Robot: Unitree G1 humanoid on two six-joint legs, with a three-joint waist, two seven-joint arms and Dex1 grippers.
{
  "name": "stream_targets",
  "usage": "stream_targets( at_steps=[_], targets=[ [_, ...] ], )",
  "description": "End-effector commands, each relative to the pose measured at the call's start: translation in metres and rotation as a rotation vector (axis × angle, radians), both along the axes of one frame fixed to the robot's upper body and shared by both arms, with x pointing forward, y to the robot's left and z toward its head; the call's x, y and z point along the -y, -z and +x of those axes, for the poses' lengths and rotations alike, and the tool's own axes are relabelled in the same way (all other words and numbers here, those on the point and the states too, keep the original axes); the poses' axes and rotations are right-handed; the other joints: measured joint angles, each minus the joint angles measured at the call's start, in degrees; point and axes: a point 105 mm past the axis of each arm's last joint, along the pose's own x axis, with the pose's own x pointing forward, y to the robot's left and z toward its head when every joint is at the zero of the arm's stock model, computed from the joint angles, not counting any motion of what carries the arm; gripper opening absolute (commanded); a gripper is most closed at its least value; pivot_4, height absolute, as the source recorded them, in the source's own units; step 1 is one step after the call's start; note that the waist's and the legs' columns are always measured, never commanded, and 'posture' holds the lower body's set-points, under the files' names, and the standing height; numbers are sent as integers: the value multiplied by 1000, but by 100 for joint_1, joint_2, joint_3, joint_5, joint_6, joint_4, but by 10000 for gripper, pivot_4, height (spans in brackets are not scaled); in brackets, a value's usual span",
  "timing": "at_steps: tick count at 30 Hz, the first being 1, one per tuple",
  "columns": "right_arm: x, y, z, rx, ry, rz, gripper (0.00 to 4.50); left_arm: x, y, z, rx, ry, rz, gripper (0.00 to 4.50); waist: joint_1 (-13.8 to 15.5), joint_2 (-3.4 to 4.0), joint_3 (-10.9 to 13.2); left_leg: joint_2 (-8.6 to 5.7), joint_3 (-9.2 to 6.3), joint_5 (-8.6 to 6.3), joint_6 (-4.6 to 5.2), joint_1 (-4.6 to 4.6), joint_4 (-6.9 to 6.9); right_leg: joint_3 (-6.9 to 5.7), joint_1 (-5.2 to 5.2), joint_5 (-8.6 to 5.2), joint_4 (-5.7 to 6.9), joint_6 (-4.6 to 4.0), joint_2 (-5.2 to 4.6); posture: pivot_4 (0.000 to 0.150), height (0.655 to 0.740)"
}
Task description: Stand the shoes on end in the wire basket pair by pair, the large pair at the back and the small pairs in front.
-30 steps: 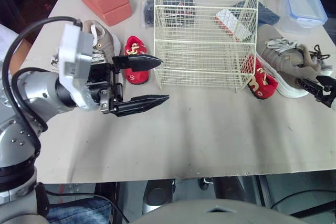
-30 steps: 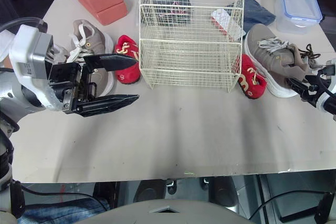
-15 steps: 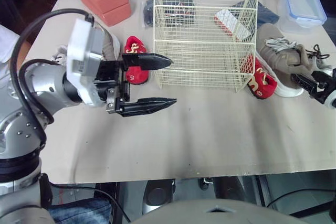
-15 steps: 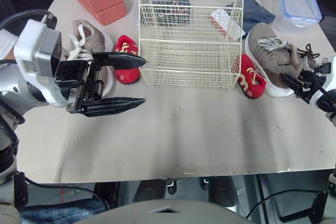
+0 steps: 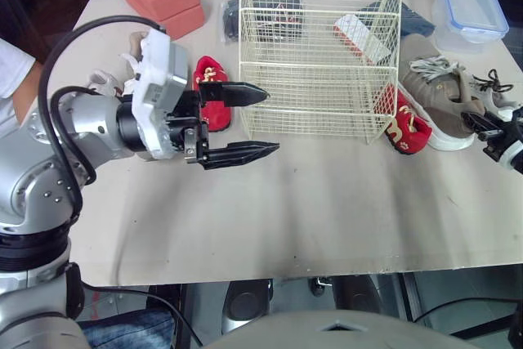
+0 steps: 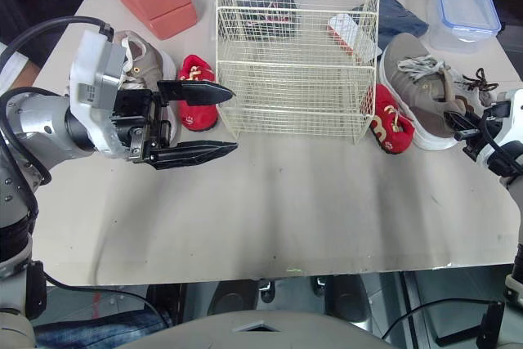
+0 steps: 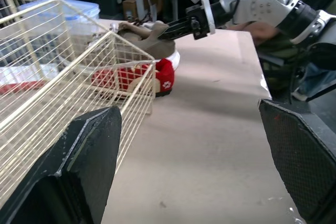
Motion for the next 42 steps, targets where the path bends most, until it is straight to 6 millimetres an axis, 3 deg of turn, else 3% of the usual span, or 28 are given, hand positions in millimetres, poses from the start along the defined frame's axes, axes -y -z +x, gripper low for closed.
stream_targets(
  at_steps=[1, 5, 9, 11, 15, 19, 22, 26, 35, 42],
  targets=[
    [1, -14, 1, 80, 7, -25, 238, 4, -10, -2, 45, 18, -1, 45000, 3, 0, 0, 0, -1, 0, 0, 0, 0, -1, 0, 0, 0, 0, 0, 1500, 6860],
    [12, -34, 2, 226, 85, -37, 238, 5, -11, 0, 56, 27, 3, 45000, -3, 1, 1, -1, 0, 0, 0, 0, 0, 0, 0, 0, 0, 0, 0, 1500, 6860],
    [26, -72, -4, 449, 176, -16, 238, 5, -14, 2, 63, 32, -2, 45000, 1, 8, 5, -1, 2, 1, -1, -2, 0, 1, -3, 0, 1, 0, 0, 1500, 6860],
    [24, -91, -11, 557, 152, -1, 238, 5, -16, 4, 75, 33, -2, 45000, 2, 15, 9, -3, 3, 1, -1, -3, 1, 1, -3, 1, 1, 0, -1, 1500, 6860],
    [0, -132, -28, 778, -5, 20, 238, 2, -22, 8, 100, 39, -7, 45000, -7, 15, 9, -4, 1, 1, -2, -3, -1, 0, -3, 1, 1, 0, 0, 1500, 6860],
    [-62, -162, -38, 933, -255, -154, 238, -16, -34, 14, 177, -3, 1, 45000, -64, 31, 19, -4, 15, 1, -2, 6, 1, 12, -4, 1, 7, 0, 1, 1500, 6860],
    [-101, -164, -44, 966, -447, -300, 238, -28, -42, 11, 190, -22, 1, 45000, -127, 32, 19, 4, 12, 2, -2, 5, -1, 12, -8, 0, 7, 0, 12, 1500, 6860],
    [-125, -154, -52, 970, -648, -538, 238, -38, -53, 4, 210, -30, -24, 45000, -58, 27, 20, 8, 5, 1, -3, -5, -3, 2, -8, 0, -2, -1, 8, 1500, 6860],
    [-137, -130, -60, 950, -958, -904, 238, -43, -56, -11, 215, -10, -59, 45000, 5, 22, 21, 1, 7, 1, 1, -6, 18, 1, -1, 1, 1, 1, -12, 1500, 6860],
    [-157, -118, -77, 940, -1224, -1061, 238, -41, -55, -11, 208, 15, -64, 45000, -5, 23, 22, 11, 7, 2, -2, 0, 14, -1, -3, 1, 6, 0, 0, 1500, 6860]
  ],
)
